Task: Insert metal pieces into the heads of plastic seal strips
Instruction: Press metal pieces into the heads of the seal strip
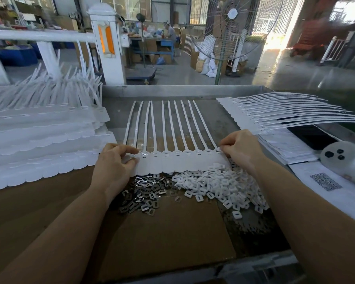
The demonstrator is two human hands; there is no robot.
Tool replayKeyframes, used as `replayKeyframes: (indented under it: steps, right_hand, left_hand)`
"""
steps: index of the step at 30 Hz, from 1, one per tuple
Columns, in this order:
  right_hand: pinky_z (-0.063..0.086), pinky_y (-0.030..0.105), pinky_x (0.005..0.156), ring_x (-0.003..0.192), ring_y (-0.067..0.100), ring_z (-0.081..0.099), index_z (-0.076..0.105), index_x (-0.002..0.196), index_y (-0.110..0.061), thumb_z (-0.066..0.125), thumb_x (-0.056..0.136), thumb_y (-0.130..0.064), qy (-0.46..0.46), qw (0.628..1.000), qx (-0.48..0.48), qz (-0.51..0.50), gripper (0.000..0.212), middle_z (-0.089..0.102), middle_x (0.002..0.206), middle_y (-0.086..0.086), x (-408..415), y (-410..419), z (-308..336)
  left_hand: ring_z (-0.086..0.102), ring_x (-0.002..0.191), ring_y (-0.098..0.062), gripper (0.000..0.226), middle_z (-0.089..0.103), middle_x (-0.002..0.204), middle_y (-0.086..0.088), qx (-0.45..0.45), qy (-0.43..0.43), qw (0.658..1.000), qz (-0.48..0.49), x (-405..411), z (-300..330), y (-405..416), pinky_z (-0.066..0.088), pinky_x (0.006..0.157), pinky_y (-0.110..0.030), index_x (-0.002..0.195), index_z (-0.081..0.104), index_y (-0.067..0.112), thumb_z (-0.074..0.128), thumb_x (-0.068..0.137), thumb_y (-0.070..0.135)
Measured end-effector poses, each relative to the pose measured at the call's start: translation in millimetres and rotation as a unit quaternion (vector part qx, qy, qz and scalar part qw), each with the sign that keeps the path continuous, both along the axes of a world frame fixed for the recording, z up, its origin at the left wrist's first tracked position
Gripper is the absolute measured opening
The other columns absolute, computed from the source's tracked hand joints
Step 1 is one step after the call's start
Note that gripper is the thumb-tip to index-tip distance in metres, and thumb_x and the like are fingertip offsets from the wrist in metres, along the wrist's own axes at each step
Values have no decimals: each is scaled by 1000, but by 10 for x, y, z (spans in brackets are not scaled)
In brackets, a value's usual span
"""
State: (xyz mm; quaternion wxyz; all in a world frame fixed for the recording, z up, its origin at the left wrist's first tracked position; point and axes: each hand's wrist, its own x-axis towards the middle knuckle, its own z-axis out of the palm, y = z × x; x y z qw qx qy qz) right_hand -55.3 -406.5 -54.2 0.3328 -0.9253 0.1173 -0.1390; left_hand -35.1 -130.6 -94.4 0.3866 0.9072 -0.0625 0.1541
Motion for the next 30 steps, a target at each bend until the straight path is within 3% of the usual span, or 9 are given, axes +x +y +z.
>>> replayKeyframes:
  steps: [9,15,20,24,30]
  right_hand:
    - [50,32,83,90,21,63,72,85,-10,66,81,-6,10,1000,-5,-5,8,69,91,7,96,-29,-40]
    - [47,27,77,88,20,62,73,86,-10,65,83,-7,22,1000,-21,-4,9,69,91,6,124,-33,-49]
    - [51,35,81,88,23,62,73,86,-8,63,84,-5,27,999,-23,3,11,69,91,9,136,-28,-42]
    - [51,39,83,90,26,62,72,87,-7,60,85,-4,32,999,-21,1,13,69,93,10,147,-25,-54]
    - [50,35,82,90,24,62,73,85,-11,62,85,-7,26,998,-60,1,11,70,94,8,166,-21,-81]
  left_hand:
    - [44,74,11,12,44,106,5,-10,-1,1000,-5,-7,-3,-1,33,78,-11,92,61,28,66,87,19]
    - [45,81,1,11,44,107,4,-11,2,1000,-4,-6,3,-4,34,82,-15,94,62,27,65,87,19]
    - [46,89,-5,11,45,106,3,-10,4,1000,-1,-7,2,-4,35,83,-17,96,64,24,66,87,18]
    - [46,86,-2,11,44,107,3,-10,4,1000,-1,-11,4,-4,35,83,-16,97,64,25,65,87,19]
    - [46,84,-1,12,44,106,4,-10,4,1000,0,-11,1,4,34,81,-15,98,65,24,65,87,19]
